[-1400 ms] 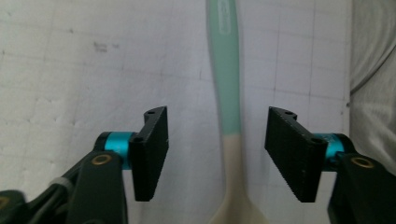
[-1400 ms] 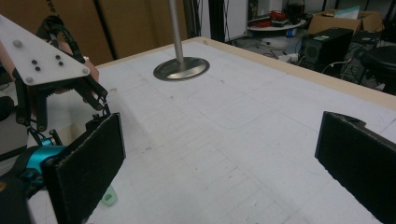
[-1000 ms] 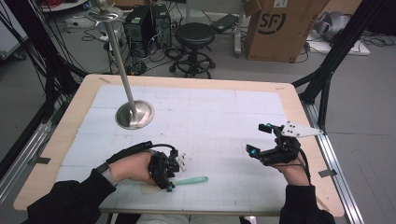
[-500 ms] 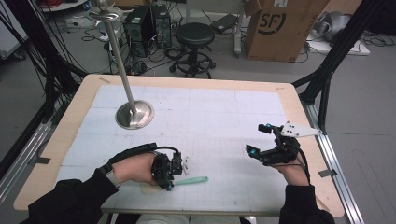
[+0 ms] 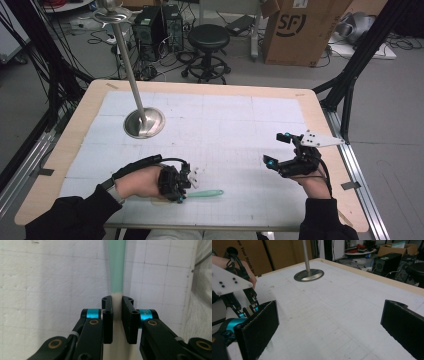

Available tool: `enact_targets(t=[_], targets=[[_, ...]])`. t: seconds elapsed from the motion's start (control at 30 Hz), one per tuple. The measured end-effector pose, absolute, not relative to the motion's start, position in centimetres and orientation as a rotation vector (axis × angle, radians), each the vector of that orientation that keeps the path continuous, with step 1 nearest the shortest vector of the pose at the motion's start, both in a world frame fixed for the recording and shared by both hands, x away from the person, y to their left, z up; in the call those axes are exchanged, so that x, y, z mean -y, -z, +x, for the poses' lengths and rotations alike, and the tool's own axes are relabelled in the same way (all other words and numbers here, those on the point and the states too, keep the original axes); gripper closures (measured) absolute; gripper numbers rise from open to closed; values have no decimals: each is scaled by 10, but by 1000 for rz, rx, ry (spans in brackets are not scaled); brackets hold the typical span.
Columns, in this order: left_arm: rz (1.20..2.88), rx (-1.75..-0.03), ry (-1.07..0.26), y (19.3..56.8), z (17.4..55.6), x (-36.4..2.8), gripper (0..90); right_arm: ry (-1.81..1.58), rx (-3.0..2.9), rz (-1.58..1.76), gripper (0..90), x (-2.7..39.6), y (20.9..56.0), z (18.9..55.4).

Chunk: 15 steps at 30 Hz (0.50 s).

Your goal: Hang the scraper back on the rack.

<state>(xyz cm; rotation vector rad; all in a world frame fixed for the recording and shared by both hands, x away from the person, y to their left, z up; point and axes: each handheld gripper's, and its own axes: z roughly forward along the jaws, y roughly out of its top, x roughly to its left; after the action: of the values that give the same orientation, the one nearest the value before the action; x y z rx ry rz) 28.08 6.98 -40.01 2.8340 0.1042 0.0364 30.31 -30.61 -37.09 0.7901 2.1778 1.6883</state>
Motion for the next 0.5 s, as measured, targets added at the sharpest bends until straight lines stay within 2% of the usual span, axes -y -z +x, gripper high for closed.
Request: enact_targets(t=[0.5], targets=[[2596,-300,-136,368,293,-126,801,-1670,-2191,792,7,304,373,304]])
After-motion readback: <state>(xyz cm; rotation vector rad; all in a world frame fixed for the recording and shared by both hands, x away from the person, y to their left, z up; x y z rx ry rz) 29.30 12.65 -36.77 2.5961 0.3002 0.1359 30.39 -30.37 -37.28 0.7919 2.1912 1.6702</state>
